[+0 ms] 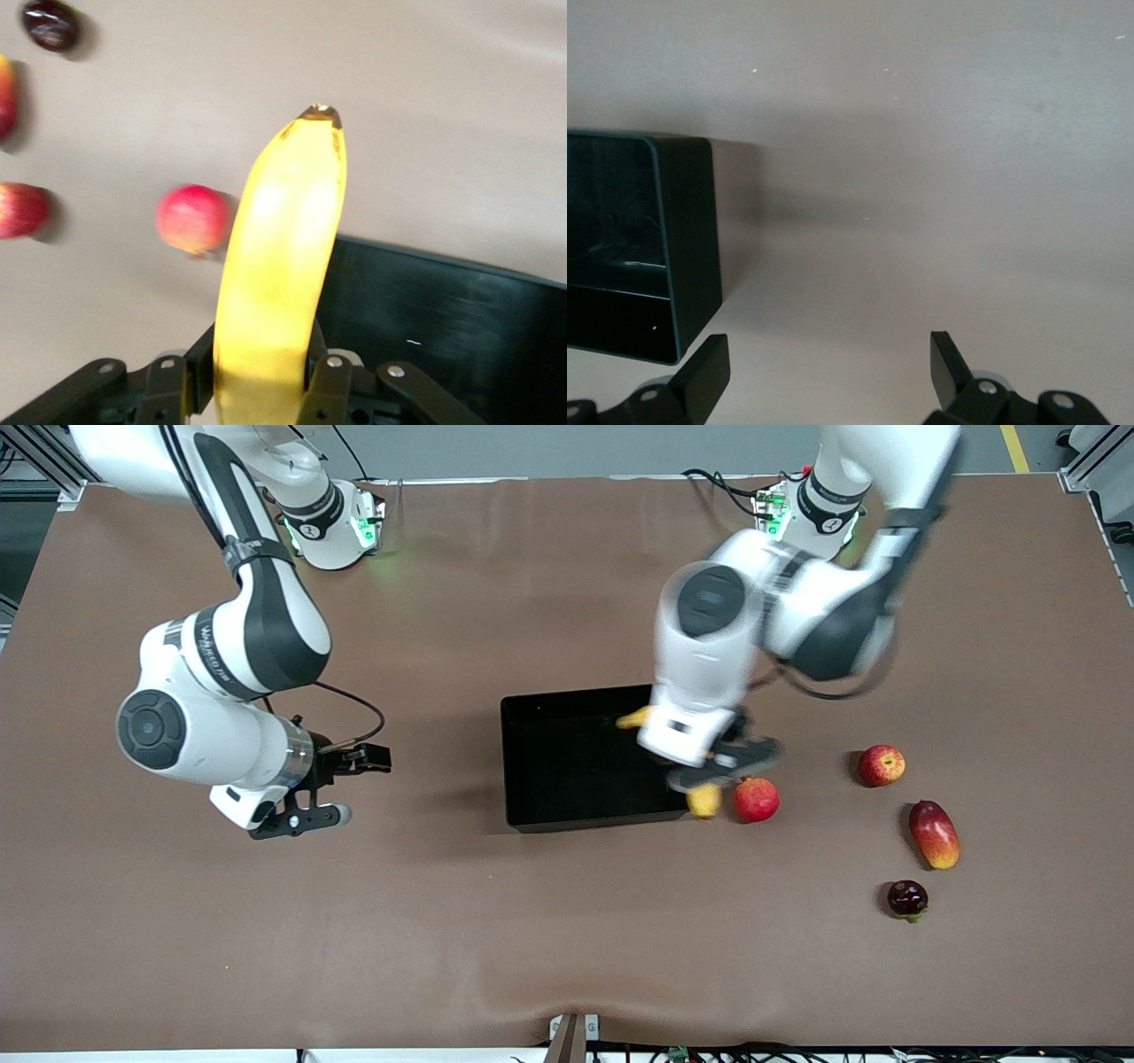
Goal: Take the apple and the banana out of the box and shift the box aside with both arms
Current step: 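Place the banana beside the fruits while the right gripper grips the tray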
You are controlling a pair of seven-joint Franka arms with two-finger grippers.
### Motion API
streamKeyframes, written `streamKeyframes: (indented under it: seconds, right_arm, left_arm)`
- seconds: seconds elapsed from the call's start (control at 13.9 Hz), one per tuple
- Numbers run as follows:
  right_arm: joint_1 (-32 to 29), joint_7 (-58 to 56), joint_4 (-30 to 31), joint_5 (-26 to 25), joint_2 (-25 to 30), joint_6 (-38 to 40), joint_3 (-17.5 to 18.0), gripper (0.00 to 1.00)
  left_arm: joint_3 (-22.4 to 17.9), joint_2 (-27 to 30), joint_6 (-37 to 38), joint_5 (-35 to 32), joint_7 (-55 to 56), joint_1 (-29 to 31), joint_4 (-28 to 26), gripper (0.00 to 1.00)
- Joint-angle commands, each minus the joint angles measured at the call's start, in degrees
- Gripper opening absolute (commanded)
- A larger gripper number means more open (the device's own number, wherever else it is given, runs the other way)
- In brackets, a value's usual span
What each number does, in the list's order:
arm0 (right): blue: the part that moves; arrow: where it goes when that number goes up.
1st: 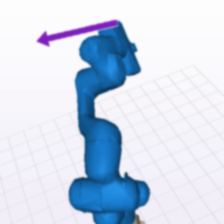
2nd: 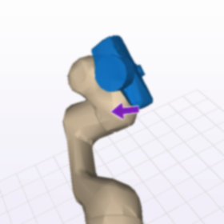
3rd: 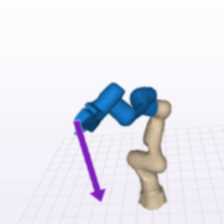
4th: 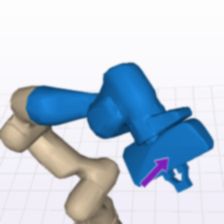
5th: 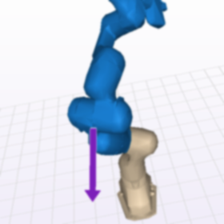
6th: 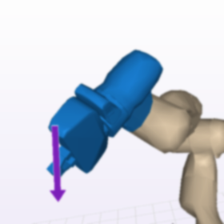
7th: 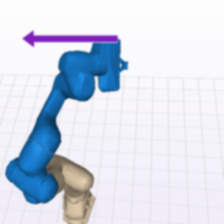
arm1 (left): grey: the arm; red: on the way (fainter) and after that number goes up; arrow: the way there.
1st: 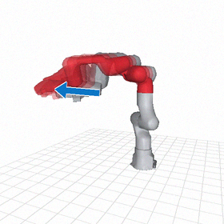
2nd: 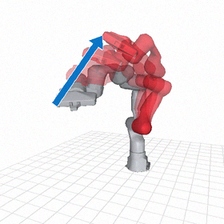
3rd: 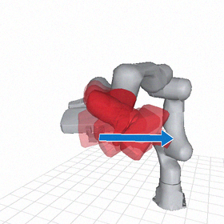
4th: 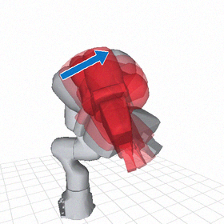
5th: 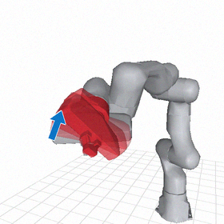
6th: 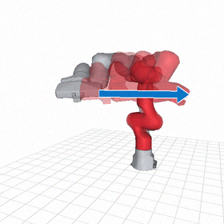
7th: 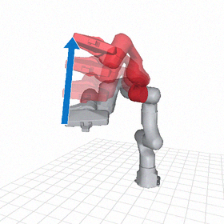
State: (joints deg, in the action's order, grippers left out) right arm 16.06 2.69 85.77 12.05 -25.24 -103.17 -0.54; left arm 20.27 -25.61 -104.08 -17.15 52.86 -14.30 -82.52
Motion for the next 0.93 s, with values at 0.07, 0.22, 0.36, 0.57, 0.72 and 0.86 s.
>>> streamKeyframes:
  seconds: [0.07, 0.22, 0.36, 0.57, 0.72, 0.86]
  right_arm:
    - [4.41, 2.66, -0.34, 0.43, -1.39, -1.15, -0.16, 1.0]
    - [6.09, 4.34, -0.34, 0.43, -2.88, -4.74, -0.16, 1.0]
    - [8.1, 4.78, -0.43, 0.52, -5.77, -8.78, -0.16, 1.0]
    - [11.18, 5.22, -0.51, 0.79, -10.87, -18.36, -0.16, 1.0]
    - [13.72, 8.72, -0.51, 0.79, -13.51, -22.06, -0.16, 1.0]
    - [15.93, 9.53, -0.51, 0.79, -15.1, -24.88, -0.16, 1.0]
  left_arm:
    - [0.38, 6.1, -2.0, 2.03, -15.81, 12.43, -12.56, 0.0]
    - [0.38, 6.19, -8.03, 1.94, -24.43, 19.28, -18.26, 0.0]
    - [0.29, 4.71, -20.48, 1.33, -31.29, 24.56, -25.64, 0.0]
    - [0.21, -2.75, -30.03, 0.71, -40.08, 28.62, -26.64, 0.0]
    - [-0.06, -6.88, -34.68, 0.36, -41.69, 29.24, -25.76, 0.0]
    - [-0.15, -10.93, -37.86, 0.19, -41.7, 28.81, -23.75, 0.0]
